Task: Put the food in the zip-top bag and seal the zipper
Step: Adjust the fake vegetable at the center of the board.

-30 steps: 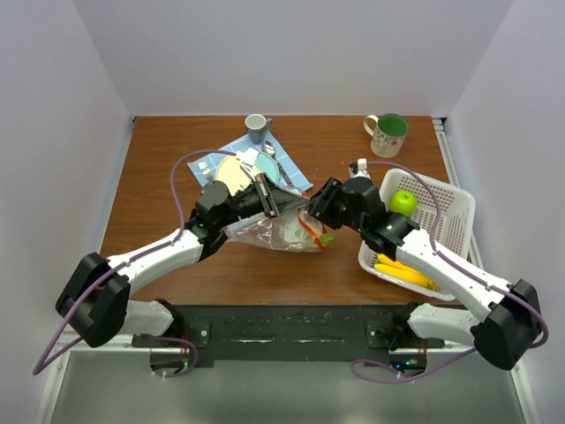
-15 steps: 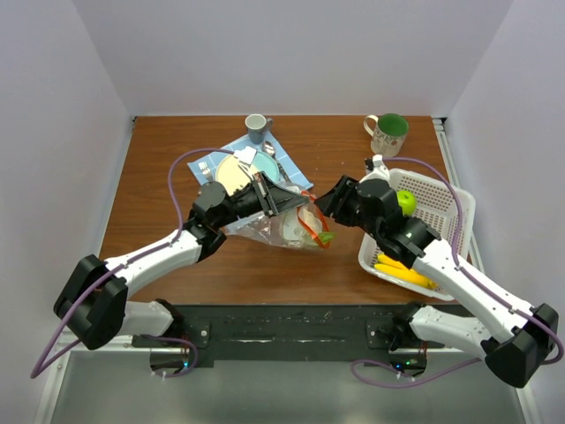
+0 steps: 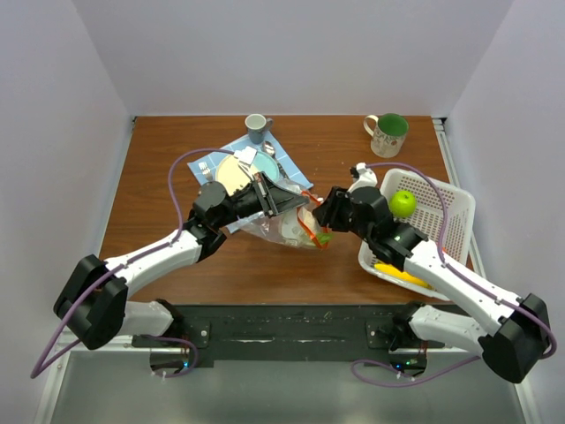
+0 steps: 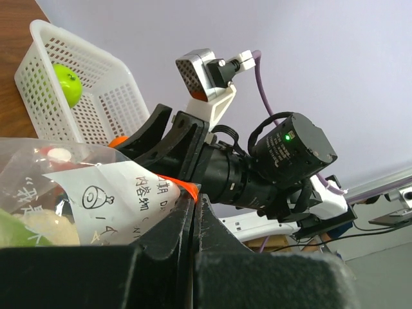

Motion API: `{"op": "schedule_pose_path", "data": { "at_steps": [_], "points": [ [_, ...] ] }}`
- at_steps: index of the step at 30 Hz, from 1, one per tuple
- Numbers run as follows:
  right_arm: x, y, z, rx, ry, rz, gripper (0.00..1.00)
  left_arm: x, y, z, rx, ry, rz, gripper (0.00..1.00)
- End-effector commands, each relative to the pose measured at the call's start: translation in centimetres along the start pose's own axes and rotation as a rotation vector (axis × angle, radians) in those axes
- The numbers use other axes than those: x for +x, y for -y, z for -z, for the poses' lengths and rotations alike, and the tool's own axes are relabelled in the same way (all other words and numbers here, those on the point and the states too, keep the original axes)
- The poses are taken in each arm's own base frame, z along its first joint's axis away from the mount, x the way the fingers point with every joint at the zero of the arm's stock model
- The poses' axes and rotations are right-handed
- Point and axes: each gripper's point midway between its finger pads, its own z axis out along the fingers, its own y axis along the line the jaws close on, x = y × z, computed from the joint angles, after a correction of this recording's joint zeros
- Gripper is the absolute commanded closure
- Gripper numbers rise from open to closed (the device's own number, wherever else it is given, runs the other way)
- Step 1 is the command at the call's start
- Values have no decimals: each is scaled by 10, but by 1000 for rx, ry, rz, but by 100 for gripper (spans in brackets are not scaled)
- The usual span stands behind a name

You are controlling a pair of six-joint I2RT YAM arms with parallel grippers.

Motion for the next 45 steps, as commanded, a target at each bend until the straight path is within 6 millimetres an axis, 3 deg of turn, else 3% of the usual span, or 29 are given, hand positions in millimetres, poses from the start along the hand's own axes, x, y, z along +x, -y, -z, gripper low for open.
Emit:
{"op": "schedule_pose_path", "data": {
  "at_steps": [1,6,9,12,15,17,18,20,21,22,23,26,27,28,30,35,38,42,44,45],
  "points": [
    [-8,-9,-9,-37,48,17,52,-14,42,-2,115,28,-57,100],
    [-10,-7,-22,-23,73,5,53,-13,42,-1,105,24,-63,100],
    [-9,-7,-28,-19,71,-14,60,-13,42,0,98,19,-65,100],
    [-13,3,-25,57,76,-29,86,-15,42,3,82,30,-82,100],
    [-28,12,-2,183,43,-22,100,-21,29,5,-6,47,-110,100],
    [-45,4,17,193,45,-15,100,-21,-10,11,-189,48,-134,100],
    [-62,-14,30,154,50,-20,100,-21,-20,16,-243,52,-140,100],
    [-63,-39,33,115,0,18,100,-15,-46,25,-356,35,-143,100],
    [-76,-53,45,124,1,44,100,-12,-54,29,-389,26,-138,100],
    [-72,-64,47,126,-14,96,100,-8,-62,33,-423,9,-136,100],
    [-69,-60,32,187,-31,134,100,-6,-66,36,-444,6,-132,100],
    [-76,-47,18,291,-37,185,100,-3,-63,45,-475,-16,-144,100],
    [-79,-48,16,294,-40,187,100,-10,-50,46,-458,0,-168,100],
    [-82,-47,13,300,-40,186,100,-7,-54,53,-501,-18,-174,100],
    [-85,-55,5,280,-44,194,100,-19,-46,59,-541,3,-204,100],
    [-85,-41,-16,326,-79,218,99,-43,-25,65,-565,47,-272,100],
    [-80,-50,-34,296,-114,232,98,-45,-17,66,-547,26,-266,100],
    [-96,-85,-46,190,-101,214,93,-67,17,71,-548,74,-332,100],
    [-92,-85,-57,200,-119,228,90,-70,12,72,-573,70,-353,100],
    [-95,-86,-58,202,-120,234,83,-67,4,70,-585,54,-343,100]
  ]
}}
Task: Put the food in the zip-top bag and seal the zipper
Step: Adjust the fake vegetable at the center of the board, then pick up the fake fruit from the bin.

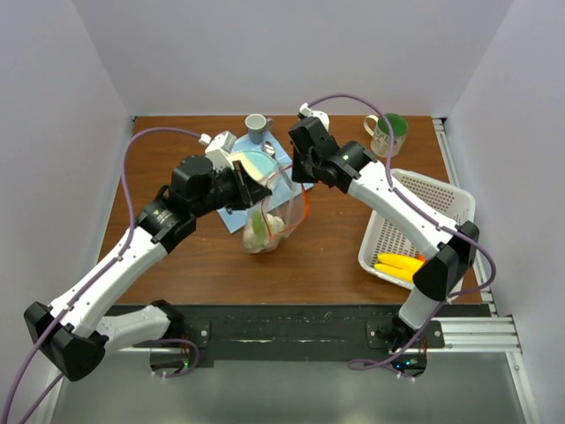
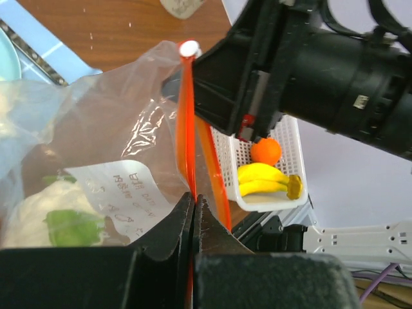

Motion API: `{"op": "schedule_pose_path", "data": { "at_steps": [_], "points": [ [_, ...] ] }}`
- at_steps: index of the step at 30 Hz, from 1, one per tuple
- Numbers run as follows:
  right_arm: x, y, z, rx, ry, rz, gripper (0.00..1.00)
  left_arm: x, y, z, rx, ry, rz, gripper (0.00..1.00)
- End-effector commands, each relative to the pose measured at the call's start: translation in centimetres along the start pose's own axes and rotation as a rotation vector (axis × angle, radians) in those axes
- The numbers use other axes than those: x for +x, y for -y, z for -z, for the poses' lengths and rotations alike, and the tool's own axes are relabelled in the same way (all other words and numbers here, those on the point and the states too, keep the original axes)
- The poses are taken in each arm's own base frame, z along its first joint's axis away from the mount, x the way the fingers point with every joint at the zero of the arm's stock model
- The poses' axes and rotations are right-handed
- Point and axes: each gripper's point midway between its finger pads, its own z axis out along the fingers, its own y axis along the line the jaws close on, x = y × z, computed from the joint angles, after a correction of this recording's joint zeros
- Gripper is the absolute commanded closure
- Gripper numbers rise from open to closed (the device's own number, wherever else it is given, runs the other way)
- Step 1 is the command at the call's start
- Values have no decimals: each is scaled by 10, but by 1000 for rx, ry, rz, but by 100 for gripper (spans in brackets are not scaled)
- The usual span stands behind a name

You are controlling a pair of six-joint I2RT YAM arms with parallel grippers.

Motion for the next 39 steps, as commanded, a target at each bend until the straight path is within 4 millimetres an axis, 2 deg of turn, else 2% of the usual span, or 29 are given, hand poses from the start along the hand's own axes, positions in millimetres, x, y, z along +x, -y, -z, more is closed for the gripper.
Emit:
{"op": "schedule_pose_path", "data": {
  "at_steps": [1,2,4,5,7,8,10,11,13,14,15,16,17,18,19,20,21,22,23,26,29,31,34,35,37,38,39],
  "points": [
    [-18,-16,-5,-46,17,28,78,-17,10,8,22,36,-56,100],
    [-11,-15,-10,-48,-7,38,68,-3,-1,1,17,5,-41,100],
    [-4,-14,-13,-48,-21,39,57,4,-3,-9,50,6,-14,100],
    [1,-10,-8,-53,-25,36,41,15,-13,-15,39,-15,-2,100],
    [-1,-7,0,-65,3,28,28,23,-17,-26,58,-33,15,100],
    [-8,1,14,-53,38,20,20,31,-23,-30,60,-49,26,100],
    [-10,17,32,-11,57,16,16,32,-17,-37,113,-48,37,100],
    [-11,30,51,12,73,12,14,35,-18,-40,117,-55,44,100],
    [-16,61,71,107,131,-25,11,29,-7,-41,169,-40,39,100],
    [0,81,71,163,103,-22,9,28,-6,-43,174,-42,41,100],
    [-5,106,89,193,147,-89,8,27,-4,-43,182,-42,39,100],
    [1,122,90,218,138,-117,8,27,-1,-43,195,-50,35,100],
    [23,144,83,265,93,-124,7,24,1,-43,200,-49,33,100],
    [24,171,92,313,118,-185,7,24,2,-43,204,-52,33,100],
    [33,188,93,356,111,-205,6,23,5,-42,213,-55,32,100],
    [53,205,89,412,67,-208,5,21,6,-42,218,-53,30,100],
    [60,220,90,458,65,-249,5,22,6,-42,218,-57,32,100],
    [64,230,96,488,81,-273,4,21,6,-41,221,-59,28,100],
    [82,240,94,526,45,-278,2,20,5,-41,220,-58,28,100],
    [106,264,107,635,32,-367,1,19,2,-40,224,-63,32,100],
    [116,284,119,726,54,-393,1,20,3,-40,243,-64,41,100],
    [113,289,114,725,70,-402,1,22,4,-40,257,-71,53,100],
    [91,284,85,624,98,-428,1,25,6,-42,277,-80,63,100],
    [74,287,67,594,132,-431,1,26,6,-42,279,-84,63,100],
    [57,285,50,536,146,-450,1,26,5,-42,276,-82,59,100],
    [39,290,39,521,199,-464,1,26,6,-42,278,-81,55,100],
    [39,292,21,505,177,-471,1,25,6,-41,278,-77,51,100]
  ]
}}
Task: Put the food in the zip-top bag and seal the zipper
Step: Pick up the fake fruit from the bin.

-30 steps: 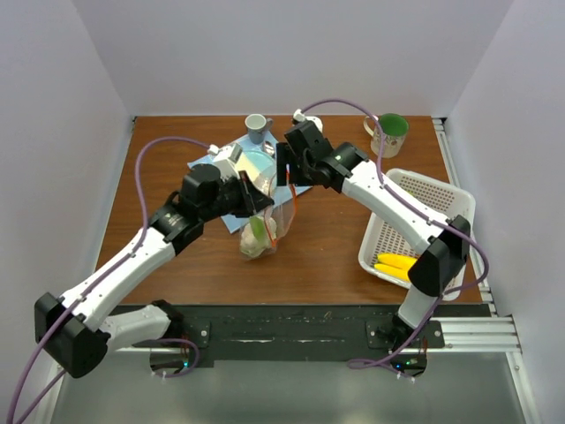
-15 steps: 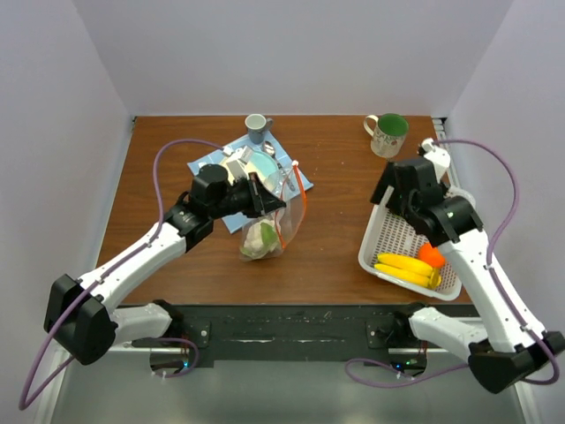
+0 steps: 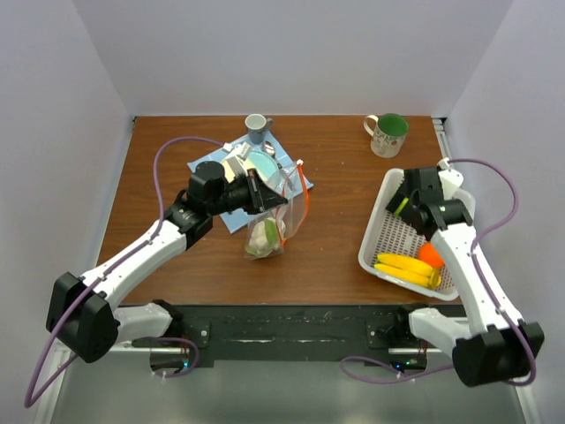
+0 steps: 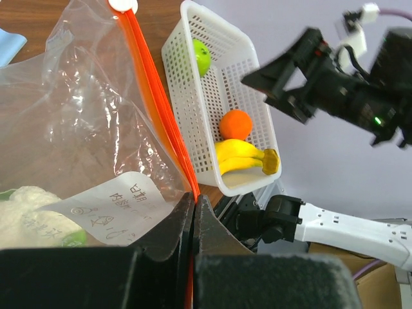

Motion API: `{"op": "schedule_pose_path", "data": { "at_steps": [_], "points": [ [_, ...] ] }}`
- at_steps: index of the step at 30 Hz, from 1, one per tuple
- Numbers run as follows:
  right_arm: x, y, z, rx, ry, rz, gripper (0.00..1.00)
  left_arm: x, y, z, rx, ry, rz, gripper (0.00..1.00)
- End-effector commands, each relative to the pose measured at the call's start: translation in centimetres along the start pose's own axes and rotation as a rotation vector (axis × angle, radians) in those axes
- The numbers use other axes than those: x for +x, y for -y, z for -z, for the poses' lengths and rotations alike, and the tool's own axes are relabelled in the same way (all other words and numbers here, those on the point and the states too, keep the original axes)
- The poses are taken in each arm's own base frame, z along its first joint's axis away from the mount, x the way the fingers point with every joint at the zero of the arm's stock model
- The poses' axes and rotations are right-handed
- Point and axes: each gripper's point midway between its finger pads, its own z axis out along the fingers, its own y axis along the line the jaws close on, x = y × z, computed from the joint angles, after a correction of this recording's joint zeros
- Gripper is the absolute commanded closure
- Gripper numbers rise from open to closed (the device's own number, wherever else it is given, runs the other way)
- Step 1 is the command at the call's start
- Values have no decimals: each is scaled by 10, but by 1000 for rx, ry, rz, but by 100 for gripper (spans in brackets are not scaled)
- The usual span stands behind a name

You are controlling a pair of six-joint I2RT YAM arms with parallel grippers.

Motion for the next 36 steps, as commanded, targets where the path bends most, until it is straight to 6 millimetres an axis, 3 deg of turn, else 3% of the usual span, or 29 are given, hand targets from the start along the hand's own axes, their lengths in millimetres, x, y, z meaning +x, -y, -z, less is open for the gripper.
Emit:
{"op": "schedule_pose_path", "data": {
  "at_steps": [1,2,3,5,7,9,13,16,21,25,28,31,36],
  "points": [
    [-41,-60,-48,-167,63,-72,1,-10,15,2,68,27,-22,100],
    [-50,-60,-60,-161,67,-118,1,-10,16,2,70,27,-23,100],
    [-40,-60,-82,-128,14,-117,1,-10,16,3,70,27,-27,100],
    [-42,-60,-102,-132,-15,-172,2,-11,17,4,72,29,-30,100],
    [-35,-60,-117,-121,-48,-191,4,-10,17,4,74,27,-33,100],
    [-37,-55,-119,-100,-44,-212,5,-9,17,5,75,24,-32,100],
    [-49,-34,-97,-15,-9,-235,6,-6,16,5,73,13,-35,100],
    [-46,-4,-79,108,-3,-234,5,-5,17,5,81,8,-32,100],
    [-17,62,-40,411,-44,-297,3,0,15,2,88,-17,-20,100],
    [17,100,-18,585,-97,-322,1,5,12,1,82,-46,-21,100],
    [44,118,-8,646,-123,-343,1,9,5,0,60,-66,-27,100],
    [57,131,-1,656,-103,-367,1,12,1,-2,45,-73,-29,100],
    [65,133,-3,602,-85,-367,1,12,-3,-4,32,-74,-19,100]
  ]
}}
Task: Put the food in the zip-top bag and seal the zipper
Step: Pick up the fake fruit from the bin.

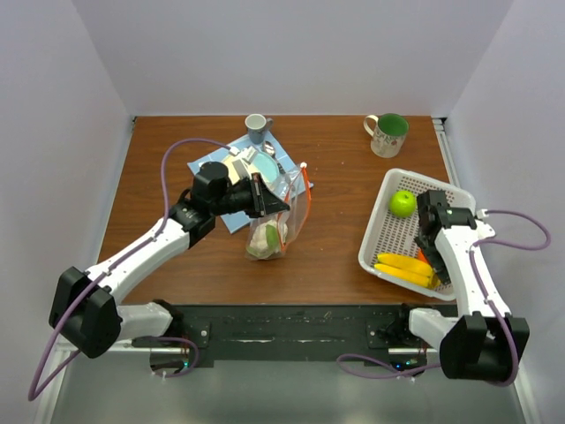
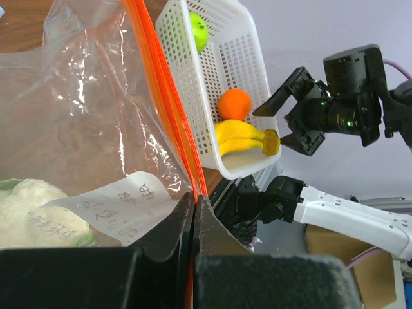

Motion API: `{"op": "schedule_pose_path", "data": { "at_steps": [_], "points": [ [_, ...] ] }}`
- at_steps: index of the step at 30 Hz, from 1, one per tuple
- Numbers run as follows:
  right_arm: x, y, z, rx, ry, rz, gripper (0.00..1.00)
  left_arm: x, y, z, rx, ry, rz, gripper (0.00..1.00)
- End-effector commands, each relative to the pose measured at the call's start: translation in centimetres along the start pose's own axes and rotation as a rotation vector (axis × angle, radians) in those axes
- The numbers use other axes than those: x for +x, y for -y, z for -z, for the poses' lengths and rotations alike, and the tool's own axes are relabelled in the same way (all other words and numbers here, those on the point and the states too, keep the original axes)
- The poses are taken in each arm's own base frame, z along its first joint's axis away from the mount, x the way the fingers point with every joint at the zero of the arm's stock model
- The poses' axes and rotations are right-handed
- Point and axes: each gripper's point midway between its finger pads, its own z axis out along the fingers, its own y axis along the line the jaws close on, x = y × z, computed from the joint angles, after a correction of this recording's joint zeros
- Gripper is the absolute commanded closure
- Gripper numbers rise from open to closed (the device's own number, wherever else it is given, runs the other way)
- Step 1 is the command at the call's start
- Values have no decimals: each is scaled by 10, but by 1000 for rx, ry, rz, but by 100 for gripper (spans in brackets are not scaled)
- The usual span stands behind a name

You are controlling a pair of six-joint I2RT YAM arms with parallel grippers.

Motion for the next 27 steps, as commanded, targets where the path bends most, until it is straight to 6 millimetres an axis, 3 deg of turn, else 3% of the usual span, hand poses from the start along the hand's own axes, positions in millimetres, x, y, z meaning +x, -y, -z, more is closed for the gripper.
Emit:
{"op": "schedule_pose_path", "data": {
  "at_steps": [1,11,13,17,18,20,21,24,27],
  "points": [
    [-6,9,-2,3,61,-50,2,-5,-1,-2,5,3,-18,100],
    [19,-3,-9,-71,-30,-29,5,-4,-8,-3,-23,8,-8,100],
    [21,-7,-8,-83,-46,-24,10,-4,-7,-3,-22,9,-9,100],
    [18,-8,-7,-73,-46,1,37,-6,-5,-2,-19,16,-14,100],
    [18,-7,-6,-73,-44,5,52,-7,-5,-2,-15,18,-12,100],
    [13,-10,-2,-91,-39,16,68,-8,-2,-2,-9,24,-14,100],
    [12,-11,0,-105,-39,20,82,-8,-3,-2,-10,25,-12,100],
    [3,-23,13,-168,-41,51,100,-10,-1,-1,-6,36,-12,100],
    [-9,-38,28,-235,-45,94,100,-11,-1,-2,-6,43,-11,100]
  ]
}}
